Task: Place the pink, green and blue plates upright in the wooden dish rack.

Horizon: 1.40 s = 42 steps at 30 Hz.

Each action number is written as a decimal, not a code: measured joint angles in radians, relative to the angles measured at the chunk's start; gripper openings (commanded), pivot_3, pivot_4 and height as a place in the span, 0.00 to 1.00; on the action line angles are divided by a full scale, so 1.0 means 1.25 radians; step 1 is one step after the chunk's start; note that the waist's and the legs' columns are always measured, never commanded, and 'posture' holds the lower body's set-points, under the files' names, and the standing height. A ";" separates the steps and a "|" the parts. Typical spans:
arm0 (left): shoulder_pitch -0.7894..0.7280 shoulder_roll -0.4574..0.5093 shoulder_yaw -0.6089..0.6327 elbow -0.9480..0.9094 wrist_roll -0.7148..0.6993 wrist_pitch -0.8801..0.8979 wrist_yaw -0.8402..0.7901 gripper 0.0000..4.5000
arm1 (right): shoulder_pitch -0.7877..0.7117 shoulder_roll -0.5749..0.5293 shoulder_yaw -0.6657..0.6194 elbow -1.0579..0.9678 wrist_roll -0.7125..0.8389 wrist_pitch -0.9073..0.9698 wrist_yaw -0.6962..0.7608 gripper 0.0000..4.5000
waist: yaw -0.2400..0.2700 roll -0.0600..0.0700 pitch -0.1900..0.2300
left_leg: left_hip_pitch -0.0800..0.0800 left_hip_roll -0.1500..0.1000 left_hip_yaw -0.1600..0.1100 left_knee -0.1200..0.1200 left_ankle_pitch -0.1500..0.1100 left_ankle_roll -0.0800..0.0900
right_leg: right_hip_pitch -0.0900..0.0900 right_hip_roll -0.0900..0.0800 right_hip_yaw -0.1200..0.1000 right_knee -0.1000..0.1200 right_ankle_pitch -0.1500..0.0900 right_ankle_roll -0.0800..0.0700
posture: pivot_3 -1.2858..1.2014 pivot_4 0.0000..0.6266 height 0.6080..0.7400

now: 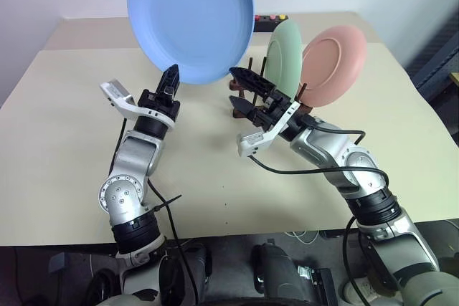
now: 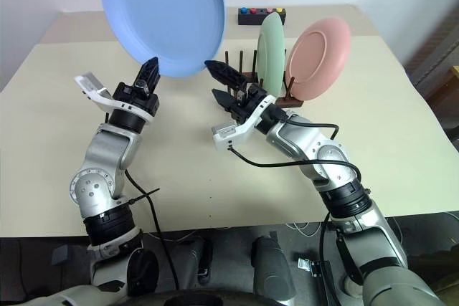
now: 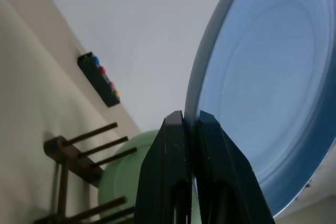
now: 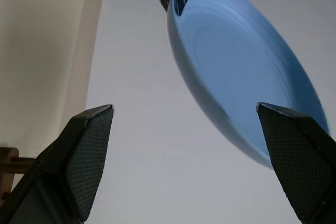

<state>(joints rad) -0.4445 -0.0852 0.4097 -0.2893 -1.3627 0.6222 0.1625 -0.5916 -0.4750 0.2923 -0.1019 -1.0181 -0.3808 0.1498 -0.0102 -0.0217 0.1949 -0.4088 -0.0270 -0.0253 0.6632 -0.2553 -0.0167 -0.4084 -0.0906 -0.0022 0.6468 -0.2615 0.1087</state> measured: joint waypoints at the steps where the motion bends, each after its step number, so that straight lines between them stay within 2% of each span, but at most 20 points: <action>1: 0.001 0.001 -0.004 0.002 -0.012 0.002 0.007 0.00 | -0.001 0.001 0.003 0.000 0.000 0.004 -0.001 1.00 | 0.000 0.000 0.000 | 0.000 0.000 0.000 0.000 0.000 0.000 | 0.000 0.000 0.000 0.000 0.000 0.000 | 0.52 0.24 1.00; 6: 0.002 0.027 -0.034 0.010 -0.035 0.016 0.015 0.00 | -0.012 0.008 0.020 0.014 -0.002 0.018 -0.001 1.00 | 0.000 0.000 0.000 | 0.000 0.000 0.000 0.000 0.000 0.000 | 0.000 0.000 0.000 0.000 0.000 0.000 | 0.52 0.24 1.00; 11: 0.002 0.076 -0.107 0.008 -0.017 0.044 0.013 0.00 | -0.030 0.017 0.048 0.036 -0.007 0.029 -0.001 1.00 | -0.001 0.000 0.000 | 0.000 -0.001 0.000 0.000 0.000 0.000 | 0.000 0.000 0.000 0.000 0.000 0.000 | 0.52 0.24 1.00; 14: 0.002 0.117 -0.130 0.000 0.028 0.046 0.007 0.00 | -0.030 0.015 0.048 0.048 -0.007 0.037 -0.001 0.82 | -0.002 0.000 0.000 | 0.000 -0.001 0.000 0.000 0.000 0.000 | 0.000 0.001 0.000 0.000 0.000 0.000 | 0.52 0.24 1.00; 19: 0.002 0.134 -0.148 -0.032 0.076 0.030 -0.008 0.00 | -0.030 0.011 0.049 0.062 -0.003 0.040 -0.001 0.29 | -0.001 0.000 0.000 | 0.000 0.000 0.000 0.000 0.000 0.000 | 0.000 0.001 0.000 0.000 0.000 0.000 | 0.52 0.24 1.00; 24: 0.002 0.164 -0.157 -0.050 0.141 0.012 -0.020 0.00 | -0.028 -0.008 0.048 0.062 0.003 0.040 -0.001 0.29 | -0.001 0.000 0.000 | 0.000 -0.001 0.000 0.000 0.000 0.000 | 0.000 0.001 0.000 0.000 0.000 0.000 | 0.52 0.24 1.00; 42: 0.012 0.178 -0.169 -0.069 0.253 -0.032 -0.083 0.00 | -0.019 -0.019 0.048 0.062 0.025 0.057 0.000 0.29 | -0.001 0.000 0.000 | 0.000 0.000 0.000 0.000 0.000 0.000 | 0.000 0.001 0.000 0.000 0.000 0.000 | 0.52 0.24 1.00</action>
<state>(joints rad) -0.4299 0.1367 0.1990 -0.3756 -1.0463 0.5821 0.0589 -0.6152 -0.4986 0.3519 -0.0241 -0.9867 -0.3099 0.1503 -0.0112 -0.0216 0.1949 -0.4086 -0.0266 -0.0258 0.6628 -0.2553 -0.0166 -0.4082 -0.0898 -0.0022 0.6463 -0.2615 0.1084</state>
